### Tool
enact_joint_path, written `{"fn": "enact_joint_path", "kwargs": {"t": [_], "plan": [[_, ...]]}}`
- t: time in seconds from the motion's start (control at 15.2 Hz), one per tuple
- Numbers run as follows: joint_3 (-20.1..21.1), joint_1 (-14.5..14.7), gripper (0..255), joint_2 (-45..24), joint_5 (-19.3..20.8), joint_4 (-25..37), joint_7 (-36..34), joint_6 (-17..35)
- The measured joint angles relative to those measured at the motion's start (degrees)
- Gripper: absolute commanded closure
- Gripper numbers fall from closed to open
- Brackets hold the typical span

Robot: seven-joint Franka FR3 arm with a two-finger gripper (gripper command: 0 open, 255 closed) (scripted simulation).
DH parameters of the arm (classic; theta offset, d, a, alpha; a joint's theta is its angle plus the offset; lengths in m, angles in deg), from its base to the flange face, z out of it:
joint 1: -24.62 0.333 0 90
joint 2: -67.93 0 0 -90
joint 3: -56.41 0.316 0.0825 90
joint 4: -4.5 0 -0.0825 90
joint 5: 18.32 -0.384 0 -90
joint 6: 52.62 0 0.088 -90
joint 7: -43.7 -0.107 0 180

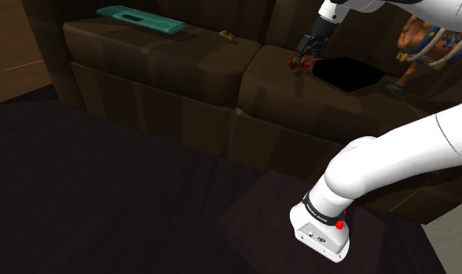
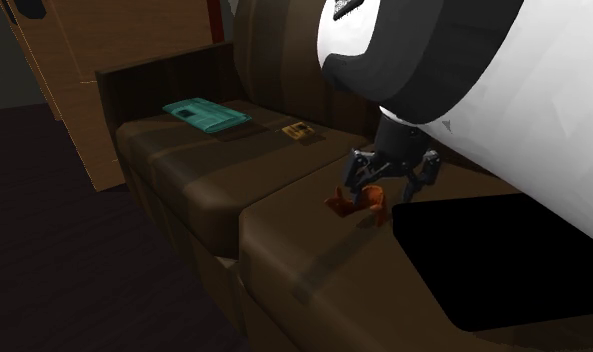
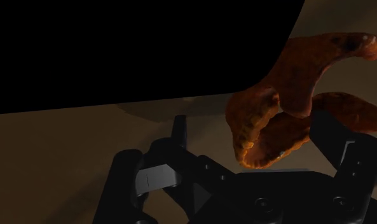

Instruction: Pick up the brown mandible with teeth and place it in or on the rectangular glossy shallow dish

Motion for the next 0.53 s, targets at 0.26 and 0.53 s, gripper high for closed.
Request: {"fn": "enact_joint_path", "kwargs": {"t": [0.26, 0.53], "plan": [[-0.1, -0.3, 255, 0.7, 0.2, -0.6, 0.2, 0.1], [0.5, -0.2, 255, -0.1, 0.0, 1.0, -0.2, -1.6]]}}
